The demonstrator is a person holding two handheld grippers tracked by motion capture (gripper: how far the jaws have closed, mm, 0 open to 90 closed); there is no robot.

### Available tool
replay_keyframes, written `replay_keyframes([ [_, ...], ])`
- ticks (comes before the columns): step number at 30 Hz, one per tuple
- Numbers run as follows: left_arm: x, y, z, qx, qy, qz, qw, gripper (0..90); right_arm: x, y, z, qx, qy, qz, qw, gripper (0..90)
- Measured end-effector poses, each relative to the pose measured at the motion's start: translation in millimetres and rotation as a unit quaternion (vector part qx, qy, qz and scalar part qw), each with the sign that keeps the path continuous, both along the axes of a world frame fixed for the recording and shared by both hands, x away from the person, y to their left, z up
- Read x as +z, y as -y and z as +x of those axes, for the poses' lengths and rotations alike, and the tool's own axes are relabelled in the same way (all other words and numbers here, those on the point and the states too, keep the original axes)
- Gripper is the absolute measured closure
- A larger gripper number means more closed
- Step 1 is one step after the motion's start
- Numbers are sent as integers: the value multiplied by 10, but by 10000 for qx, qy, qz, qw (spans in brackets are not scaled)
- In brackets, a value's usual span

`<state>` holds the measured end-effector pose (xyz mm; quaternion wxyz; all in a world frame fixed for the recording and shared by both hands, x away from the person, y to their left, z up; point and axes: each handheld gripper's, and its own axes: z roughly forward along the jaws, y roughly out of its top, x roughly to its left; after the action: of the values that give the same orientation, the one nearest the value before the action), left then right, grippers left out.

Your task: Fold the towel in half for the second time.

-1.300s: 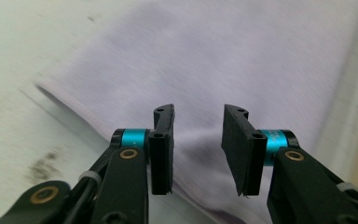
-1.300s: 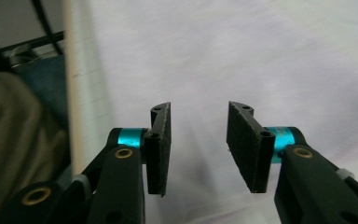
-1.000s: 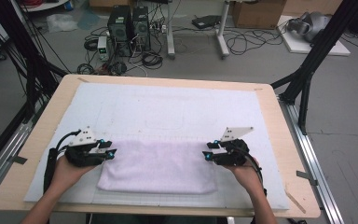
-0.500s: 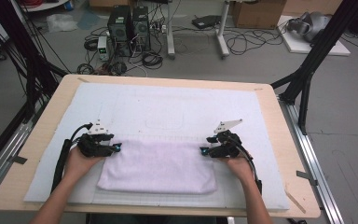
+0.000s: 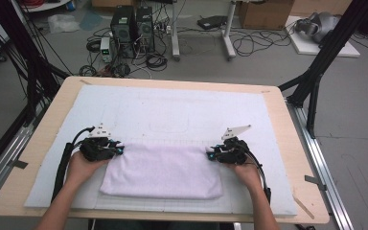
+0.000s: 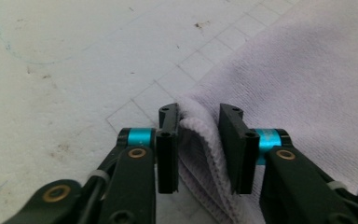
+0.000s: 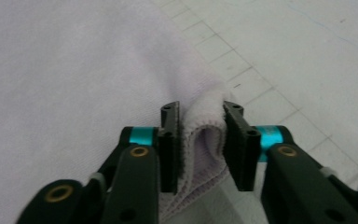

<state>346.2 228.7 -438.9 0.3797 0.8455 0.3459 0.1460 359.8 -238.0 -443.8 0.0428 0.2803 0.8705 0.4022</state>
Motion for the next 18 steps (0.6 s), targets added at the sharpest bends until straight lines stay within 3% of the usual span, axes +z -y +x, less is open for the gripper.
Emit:
replay_keyframes([
  [7,18,25,-31,-20,125,125,9998,791,11,0,1,67,-9,40,10000,793],
  [10,37,42,-55,-25,204,209,9996,804,55,-20,-18,93,109,-92,9999,802],
  [12,59,43,-70,-42,275,233,9993,810,111,-15,-45,86,171,-48,9998,807],
  [16,165,27,-58,33,408,36,9992,816,221,22,-59,67,267,83,9996,811],
  [18,226,54,-8,111,497,-5,9987,816,285,7,-29,89,326,-29,9994,811],
])
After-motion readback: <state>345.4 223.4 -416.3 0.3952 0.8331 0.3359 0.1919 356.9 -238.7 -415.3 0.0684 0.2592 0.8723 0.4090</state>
